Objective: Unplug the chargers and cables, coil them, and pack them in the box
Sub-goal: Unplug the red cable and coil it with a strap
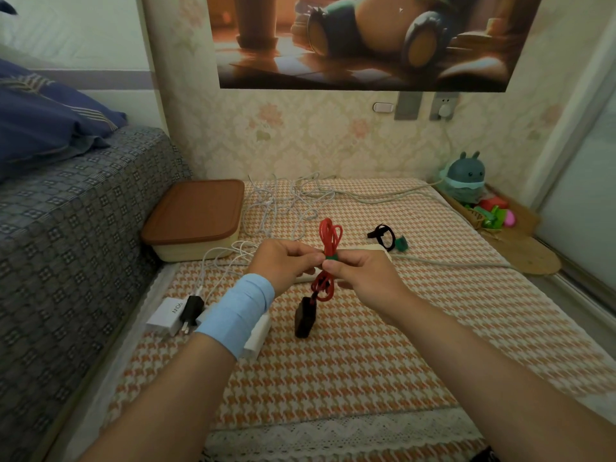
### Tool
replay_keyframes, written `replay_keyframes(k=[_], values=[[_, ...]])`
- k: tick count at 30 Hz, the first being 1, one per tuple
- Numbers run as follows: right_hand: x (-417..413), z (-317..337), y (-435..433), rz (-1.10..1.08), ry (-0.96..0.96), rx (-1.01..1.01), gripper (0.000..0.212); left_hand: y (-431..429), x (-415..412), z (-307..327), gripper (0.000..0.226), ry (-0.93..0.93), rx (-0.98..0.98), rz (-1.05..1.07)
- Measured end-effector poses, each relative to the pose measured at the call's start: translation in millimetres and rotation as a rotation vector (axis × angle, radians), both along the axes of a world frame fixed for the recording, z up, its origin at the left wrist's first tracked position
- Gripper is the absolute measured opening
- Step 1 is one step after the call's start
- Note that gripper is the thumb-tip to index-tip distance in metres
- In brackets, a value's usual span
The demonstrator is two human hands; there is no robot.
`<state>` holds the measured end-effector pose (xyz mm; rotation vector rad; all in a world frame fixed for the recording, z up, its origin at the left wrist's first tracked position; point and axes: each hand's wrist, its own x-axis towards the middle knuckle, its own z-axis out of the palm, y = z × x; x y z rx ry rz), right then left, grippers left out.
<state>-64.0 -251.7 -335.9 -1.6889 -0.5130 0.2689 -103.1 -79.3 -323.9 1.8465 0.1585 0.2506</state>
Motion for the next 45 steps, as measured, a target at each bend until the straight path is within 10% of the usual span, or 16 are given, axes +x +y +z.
replay_keyframes(k=[5,10,18,26,32,37,41,45], values=[[10,0,1,-0.012,-0.062,-0.07,0.016,8,-2,-1,0.008,-0.109,0.443,0.089],[20,7,-2,0.057,-0.188,-0.308,0.02,10,-8,9,0.046,-0.344,0.253,0.064],[25,-1,-12,0.203,-0.244,-0.633,0.014,-6,1,-5,0.022,0.101,0.704,-0.224],[17,-13,-40,0.242,-0.024,-0.917,0.097,-3,14,-21,0.015,0.338,0.825,-0.14],[17,-10,-52,0.182,-0.212,-0.922,0.015,-12,16,-18,0.019,0.431,0.893,-0.223],[30,-4,-99,0.174,-0.184,-1.064,0.047,-50,18,-21,0.024,0.434,0.869,-0.411],[42,-19,-130,-0.086,-0.554,-1.051,0.032,-90,28,-29,0.036,0.415,0.937,-0.436],[35,-36,-143,0.058,-0.373,-1.057,0.037,-109,35,-36,0.042,0.442,1.019,-0.438]])
